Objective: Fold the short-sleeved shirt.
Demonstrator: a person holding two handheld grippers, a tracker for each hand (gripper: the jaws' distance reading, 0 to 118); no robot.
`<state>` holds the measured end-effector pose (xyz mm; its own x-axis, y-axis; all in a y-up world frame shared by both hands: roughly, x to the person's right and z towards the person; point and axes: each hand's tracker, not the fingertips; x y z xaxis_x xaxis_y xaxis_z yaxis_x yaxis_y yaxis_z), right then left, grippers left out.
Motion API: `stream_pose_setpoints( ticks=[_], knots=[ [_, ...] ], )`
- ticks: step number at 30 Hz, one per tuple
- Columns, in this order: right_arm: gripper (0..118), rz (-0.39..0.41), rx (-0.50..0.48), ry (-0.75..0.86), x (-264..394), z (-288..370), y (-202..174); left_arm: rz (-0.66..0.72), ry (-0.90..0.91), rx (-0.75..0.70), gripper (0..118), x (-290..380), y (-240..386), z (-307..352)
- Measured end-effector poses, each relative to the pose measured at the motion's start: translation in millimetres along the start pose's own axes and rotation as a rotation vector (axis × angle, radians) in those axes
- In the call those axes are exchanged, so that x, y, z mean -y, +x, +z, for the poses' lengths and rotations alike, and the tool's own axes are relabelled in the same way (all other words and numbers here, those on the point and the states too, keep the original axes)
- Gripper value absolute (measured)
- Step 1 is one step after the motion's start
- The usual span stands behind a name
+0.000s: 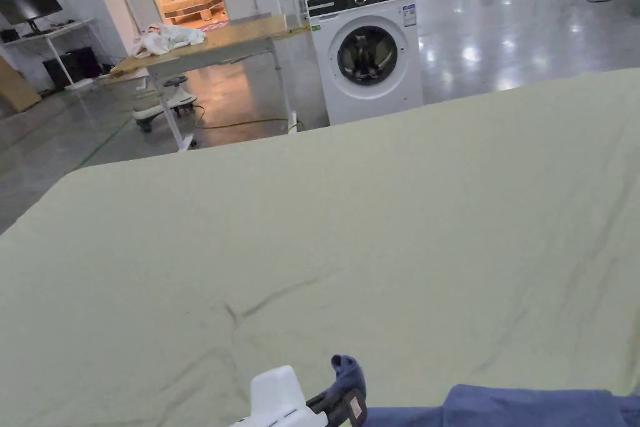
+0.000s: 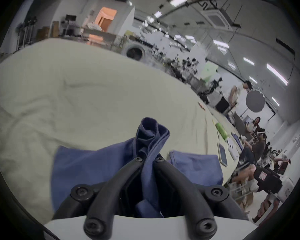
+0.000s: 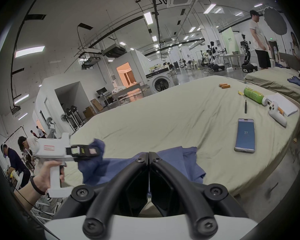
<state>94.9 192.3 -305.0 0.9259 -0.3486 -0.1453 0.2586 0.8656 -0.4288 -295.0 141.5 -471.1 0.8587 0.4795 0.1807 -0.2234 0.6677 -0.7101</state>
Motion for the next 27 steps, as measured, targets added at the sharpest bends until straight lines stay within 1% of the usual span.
stream_pose_setpoints(
  ticks=[2, 4, 5, 6, 8, 9, 11, 12, 13, 14, 15, 16, 19, 22, 23, 25, 27],
  knots=[
    [0, -0.012, 0.019, -0.006, 4.0, 6.2, 6.4, 0.044, -0.062, 0.022, 2, 4.9, 3.8, -20.1],
    [0, -0.025, 0.038, -0.015, 8.7, 10.6, 15.3, 0.018, -0.073, 0.016, 4, 4.7, 5.9, -24.9],
    [0, -0.031, 0.051, -0.021, 10.8, 11.8, 20.1, -0.011, -0.085, 0.03, 10, 2.4, 7.4, -24.2],
    [0, -0.043, 0.074, -0.026, 13.1, 13.2, 25.1, -0.016, -0.105, 0.04, 23, -1.5, 7.2, -22.6],
    [0, -0.077, 0.093, -0.031, 16.1, 14.4, 34.5, 0.005, -0.056, 0.077, 58, -8.8, 1.0, -10.3],
    [0, -0.099, 0.095, -0.032, 17.3, 15.0, 39.1, 0.029, -0.014, 0.093, 69, -12.5, -2.8, -2.9],
    [0, -0.127, 0.099, -0.027, 19.1, 14.8, 44.3, 0.085, 0.033, 0.12, 66, -18.5, -12.6, 8.9],
    [0, -0.135, 0.097, -0.027, 20.0, 14.5, 46.6, 0.12, 0.055, 0.12, 60, -19.4, -19.8, 14.9],
    [0, -0.141, 0.096, -0.026, 20.8, 13.8, 47.9, 0.14, 0.065, 0.121, 51, -18.1, -23.4, 16.3],
    [0, -0.147, 0.098, -0.028, 21.6, 12.7, 49.0, 0.136, 0.053, 0.115, 38, -16.0, -26.3, 14.6],
    [0, -0.154, 0.099, -0.03, 22.1, 11.6, 49.4, 0.134, 0.038, 0.113, 17, -12.3, -27.3, 9.4],
    [0, -0.159, 0.1, -0.031, 22.4, 11.1, 49.2, 0.138, 0.001, 0.101, 9, -7.0, -26.9, 3.2],
    [0, -0.171, 0.093, -0.029, 22.4, 10.3, 46.3, 0.145, -0.117, 0.181, 8, 14.6, -20.9, -29.6],
    [0, -0.149, 0.088, -0.029, 20.7, 11.4, 38.7, 0.133, -0.225, 0.16, 7, 38.4, -7.9, -70.0],
    [0, -0.135, 0.091, -0.03, 20.1, 12.3, 36.3, 0.111, -0.244, 0.152, 6, 42.8, -5.3, -79.3],
    [0, -0.118, 0.094, -0.033, 20.0, 13.3, 33.2, 0.111, -0.216, 0.146, 5, 44.7, -9.0, -82.1],
    [0, -0.113, 0.092, -0.042, 20.7, 11.9, 32.6, 0.193, -0.233, 0.193, 6, 33.2, -17.7, -72.3]
  ],
)
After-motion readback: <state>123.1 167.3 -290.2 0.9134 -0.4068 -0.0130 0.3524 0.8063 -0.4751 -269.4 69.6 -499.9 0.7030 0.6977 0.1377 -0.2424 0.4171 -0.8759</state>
